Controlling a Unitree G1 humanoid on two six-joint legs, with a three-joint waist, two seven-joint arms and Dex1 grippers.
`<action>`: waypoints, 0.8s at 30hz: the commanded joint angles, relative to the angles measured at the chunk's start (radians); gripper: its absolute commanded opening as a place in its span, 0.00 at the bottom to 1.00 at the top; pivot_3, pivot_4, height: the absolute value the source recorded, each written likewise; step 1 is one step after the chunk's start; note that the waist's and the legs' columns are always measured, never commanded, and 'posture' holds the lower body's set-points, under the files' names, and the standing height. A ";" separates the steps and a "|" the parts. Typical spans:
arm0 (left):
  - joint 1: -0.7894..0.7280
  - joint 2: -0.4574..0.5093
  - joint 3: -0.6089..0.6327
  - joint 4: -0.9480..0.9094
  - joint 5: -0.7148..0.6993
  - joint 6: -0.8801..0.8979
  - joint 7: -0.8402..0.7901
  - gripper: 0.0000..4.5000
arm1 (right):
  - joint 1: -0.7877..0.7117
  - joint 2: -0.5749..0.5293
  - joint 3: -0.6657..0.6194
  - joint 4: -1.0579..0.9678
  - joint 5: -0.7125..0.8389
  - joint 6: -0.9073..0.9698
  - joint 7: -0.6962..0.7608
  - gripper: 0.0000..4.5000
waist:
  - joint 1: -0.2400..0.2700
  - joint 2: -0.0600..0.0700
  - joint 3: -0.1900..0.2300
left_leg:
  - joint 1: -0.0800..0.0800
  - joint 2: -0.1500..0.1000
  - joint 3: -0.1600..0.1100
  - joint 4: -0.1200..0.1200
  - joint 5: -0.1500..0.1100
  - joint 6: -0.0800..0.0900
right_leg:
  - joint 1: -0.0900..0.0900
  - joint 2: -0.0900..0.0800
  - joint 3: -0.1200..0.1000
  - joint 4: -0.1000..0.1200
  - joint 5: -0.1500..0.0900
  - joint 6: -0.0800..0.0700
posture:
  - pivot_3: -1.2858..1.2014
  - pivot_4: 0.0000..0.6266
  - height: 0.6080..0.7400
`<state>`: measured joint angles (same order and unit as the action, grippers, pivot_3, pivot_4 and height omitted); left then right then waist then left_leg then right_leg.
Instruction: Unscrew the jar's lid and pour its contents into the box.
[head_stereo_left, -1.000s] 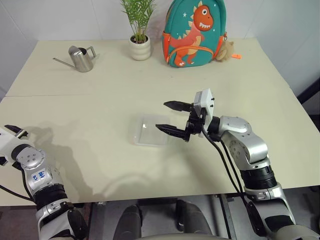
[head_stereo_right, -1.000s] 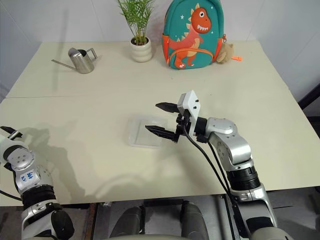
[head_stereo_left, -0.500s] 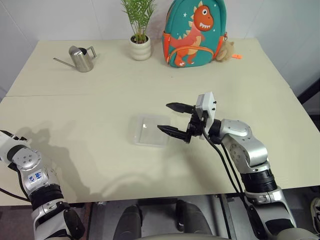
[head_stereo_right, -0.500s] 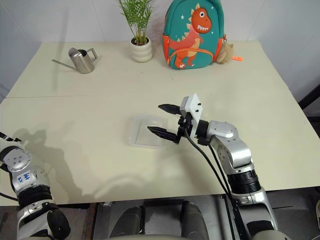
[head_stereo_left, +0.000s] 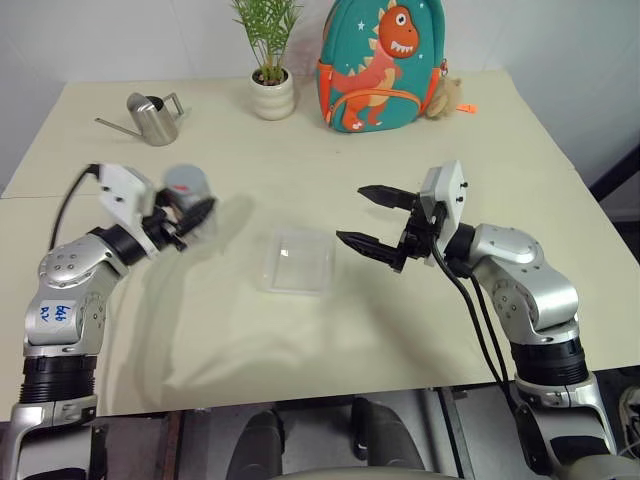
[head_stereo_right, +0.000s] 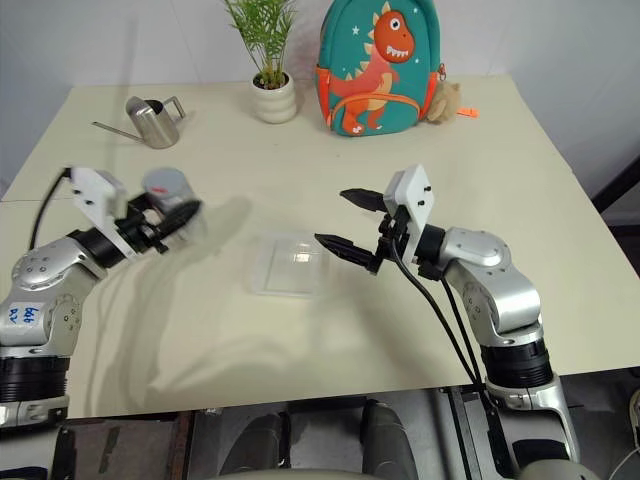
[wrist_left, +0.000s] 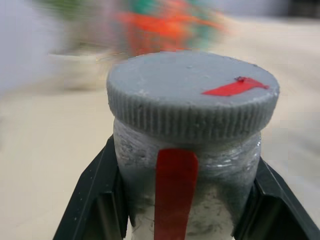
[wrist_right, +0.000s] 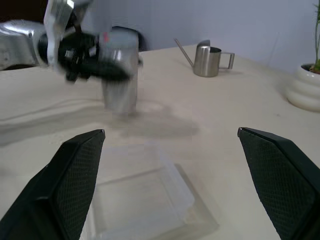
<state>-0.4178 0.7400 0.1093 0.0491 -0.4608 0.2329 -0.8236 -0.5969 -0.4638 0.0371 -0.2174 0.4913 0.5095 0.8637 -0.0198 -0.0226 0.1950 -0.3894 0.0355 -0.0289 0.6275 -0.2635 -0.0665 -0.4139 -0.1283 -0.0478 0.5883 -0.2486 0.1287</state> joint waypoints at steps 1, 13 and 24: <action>-0.088 0.014 -0.052 0.014 0.025 -0.048 -0.140 0.45 | -0.066 0.003 0.026 -0.043 0.015 0.044 -0.005 1.00 | 0.001 0.000 0.000 | 0.000 0.000 0.000 0.001 0.000 0.000 | 0.000 0.000 0.000 -0.002 0.000 0.000 | 0.52 0.24 1.00; -0.210 -0.096 -0.072 0.044 -0.014 -0.007 -0.236 0.45 | -0.255 0.152 0.124 0.009 0.019 0.191 -0.072 1.00 | -0.004 0.000 0.000 | -0.001 0.000 0.000 0.001 -0.001 0.002 | 0.000 0.000 0.000 0.002 -0.001 0.002 | 0.52 0.24 1.00; -0.196 -0.164 -0.036 -0.026 -0.086 0.074 -0.227 0.45 | -0.299 0.220 0.149 0.090 -0.012 0.164 -0.075 1.00 | -0.004 0.000 0.000 | -0.001 0.000 0.000 0.002 -0.001 0.002 | 0.000 0.000 0.000 0.002 -0.001 0.002 | 0.52 0.24 1.00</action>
<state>-0.6092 0.5809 0.0535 0.0755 -0.5125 0.3027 -1.0459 -0.8648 -0.2572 0.1921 -0.1116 0.4808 0.6977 0.7894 -0.0242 -0.0226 0.1951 -0.3908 0.0354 -0.0291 0.6294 -0.2642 -0.0646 -0.4142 -0.1284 -0.0476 0.5908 -0.2492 0.1305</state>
